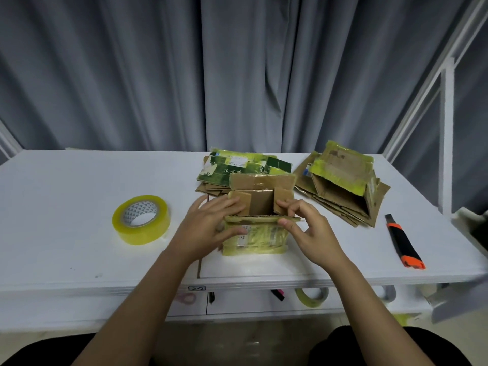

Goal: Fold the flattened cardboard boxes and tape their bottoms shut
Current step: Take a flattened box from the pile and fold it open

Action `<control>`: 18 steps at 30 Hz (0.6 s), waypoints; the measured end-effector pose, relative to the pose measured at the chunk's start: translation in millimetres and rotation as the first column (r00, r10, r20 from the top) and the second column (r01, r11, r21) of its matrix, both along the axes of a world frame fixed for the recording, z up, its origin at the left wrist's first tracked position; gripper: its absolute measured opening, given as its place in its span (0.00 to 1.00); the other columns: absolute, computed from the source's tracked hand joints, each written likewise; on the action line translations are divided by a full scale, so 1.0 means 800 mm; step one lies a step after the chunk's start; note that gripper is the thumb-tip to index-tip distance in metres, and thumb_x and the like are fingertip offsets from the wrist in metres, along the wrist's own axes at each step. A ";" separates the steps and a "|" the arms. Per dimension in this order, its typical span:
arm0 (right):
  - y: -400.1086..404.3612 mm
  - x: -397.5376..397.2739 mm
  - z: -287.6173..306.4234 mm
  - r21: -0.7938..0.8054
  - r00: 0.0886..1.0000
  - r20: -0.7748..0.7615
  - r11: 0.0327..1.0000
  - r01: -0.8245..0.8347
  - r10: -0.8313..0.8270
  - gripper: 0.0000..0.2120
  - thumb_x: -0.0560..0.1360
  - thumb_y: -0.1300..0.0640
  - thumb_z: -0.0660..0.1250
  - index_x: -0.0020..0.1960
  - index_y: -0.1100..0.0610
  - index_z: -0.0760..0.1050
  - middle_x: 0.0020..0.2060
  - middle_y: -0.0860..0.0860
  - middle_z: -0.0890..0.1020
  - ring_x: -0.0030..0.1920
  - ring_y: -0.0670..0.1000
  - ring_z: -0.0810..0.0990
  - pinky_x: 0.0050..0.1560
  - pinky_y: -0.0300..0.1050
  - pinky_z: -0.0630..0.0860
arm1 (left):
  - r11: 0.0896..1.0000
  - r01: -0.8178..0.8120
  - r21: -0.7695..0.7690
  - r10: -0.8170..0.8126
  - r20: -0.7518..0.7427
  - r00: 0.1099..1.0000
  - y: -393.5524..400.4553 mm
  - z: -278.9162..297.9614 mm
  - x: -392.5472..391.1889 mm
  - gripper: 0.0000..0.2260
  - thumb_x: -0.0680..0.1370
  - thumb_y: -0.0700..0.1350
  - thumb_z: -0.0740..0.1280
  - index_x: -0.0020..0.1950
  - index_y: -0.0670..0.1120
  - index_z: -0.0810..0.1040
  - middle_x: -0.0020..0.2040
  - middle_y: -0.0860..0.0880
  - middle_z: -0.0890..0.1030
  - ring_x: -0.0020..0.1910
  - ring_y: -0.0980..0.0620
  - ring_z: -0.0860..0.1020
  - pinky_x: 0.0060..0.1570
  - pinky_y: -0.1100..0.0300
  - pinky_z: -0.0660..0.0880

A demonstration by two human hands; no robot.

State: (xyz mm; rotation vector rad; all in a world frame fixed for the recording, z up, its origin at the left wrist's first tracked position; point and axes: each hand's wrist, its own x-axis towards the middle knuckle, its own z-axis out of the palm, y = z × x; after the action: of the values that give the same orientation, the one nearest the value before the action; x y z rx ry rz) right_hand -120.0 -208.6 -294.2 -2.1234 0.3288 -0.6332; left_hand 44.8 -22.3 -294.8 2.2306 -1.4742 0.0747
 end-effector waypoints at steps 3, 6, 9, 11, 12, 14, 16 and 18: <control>0.004 -0.004 0.000 0.048 0.999 -0.045 0.999 -0.008 0.010 0.08 0.76 0.55 0.67 0.43 0.50 0.68 0.56 0.41 0.80 0.62 0.31 0.71 0.57 0.35 0.71 | 0.999 -0.028 0.044 0.026 0.041 0.999 -0.004 0.003 0.003 0.43 0.68 0.76 0.34 0.71 0.57 0.68 0.74 0.60 0.63 0.74 0.58 0.58 0.74 0.53 0.43; 0.002 -0.002 0.003 0.126 1.000 -0.007 0.992 0.024 -0.023 0.04 0.78 0.55 0.65 0.44 0.51 0.71 0.47 0.42 0.82 0.57 0.37 0.76 0.54 0.39 0.72 | 0.998 -0.061 -0.032 0.058 -0.093 0.994 -0.011 0.004 0.000 0.45 0.69 0.75 0.35 0.64 0.52 0.78 0.70 0.63 0.68 0.72 0.58 0.61 0.72 0.56 0.46; -0.003 0.010 0.011 0.196 0.992 0.074 0.977 0.087 -0.104 0.06 0.78 0.56 0.65 0.43 0.50 0.75 0.39 0.44 0.81 0.45 0.43 0.79 0.47 0.41 0.73 | 0.943 -0.209 -0.258 0.088 -0.411 0.907 -0.023 0.004 -0.010 0.30 0.75 0.69 0.53 0.51 0.47 0.84 0.58 0.67 0.74 0.63 0.55 0.71 0.68 0.52 0.63; -0.002 0.021 0.012 0.249 0.978 0.102 0.957 0.151 -0.181 0.04 0.76 0.57 0.68 0.45 0.49 0.75 0.39 0.43 0.81 0.44 0.46 0.79 0.43 0.40 0.75 | 0.876 -0.332 -0.349 0.092 -0.556 0.826 -0.033 0.005 -0.018 0.15 0.76 0.58 0.63 0.47 0.50 0.84 0.51 0.63 0.79 0.57 0.56 0.75 0.61 0.52 0.70; -0.002 0.025 0.010 0.260 0.970 0.106 0.948 0.184 -0.217 0.06 0.75 0.58 0.70 0.48 0.49 0.75 0.41 0.44 0.81 0.45 0.48 0.79 0.44 0.41 0.76 | 0.843 -0.394 -0.367 0.109 -0.600 0.793 -0.037 0.004 -0.020 0.10 0.75 0.54 0.67 0.46 0.50 0.83 0.49 0.60 0.79 0.55 0.56 0.75 0.58 0.54 0.72; -0.003 0.032 0.007 0.224 0.963 0.105 0.949 0.222 -0.250 0.16 0.73 0.59 0.72 0.57 0.47 0.73 0.53 0.44 0.79 0.49 0.49 0.78 0.51 0.45 0.77 | 0.792 -0.481 -0.376 0.145 -0.649 0.747 -0.043 0.003 -0.022 0.09 0.73 0.51 0.71 0.48 0.48 0.77 0.49 0.55 0.78 0.53 0.55 0.75 0.51 0.65 0.71; -0.008 0.036 0.007 0.100 0.974 0.089 0.975 0.201 -0.210 0.29 0.74 0.59 0.72 0.69 0.42 0.65 0.66 0.44 0.69 0.64 0.50 0.70 0.64 0.46 0.70 | 0.771 -0.506 -0.387 0.163 -0.647 0.745 -0.045 0.002 -0.021 0.15 0.71 0.50 0.74 0.52 0.48 0.72 0.50 0.52 0.75 0.52 0.54 0.74 0.50 0.65 0.71; -0.018 0.039 0.010 -0.018 0.991 0.020 0.991 0.132 -0.132 0.39 0.74 0.59 0.71 0.74 0.37 0.53 0.75 0.43 0.57 0.75 0.49 0.54 0.71 0.46 0.57 | 0.790 -0.487 -0.372 0.214 -0.577 0.788 -0.045 0.000 -0.018 0.21 0.70 0.51 0.74 0.59 0.49 0.71 0.55 0.50 0.72 0.56 0.53 0.71 0.57 0.58 0.71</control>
State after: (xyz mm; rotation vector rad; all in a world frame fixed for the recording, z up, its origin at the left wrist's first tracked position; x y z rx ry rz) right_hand -88.8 -223.1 -286.2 -2.1252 0.4574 -0.7350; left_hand 30.8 -58.6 -294.5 1.8596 -0.6220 -0.0093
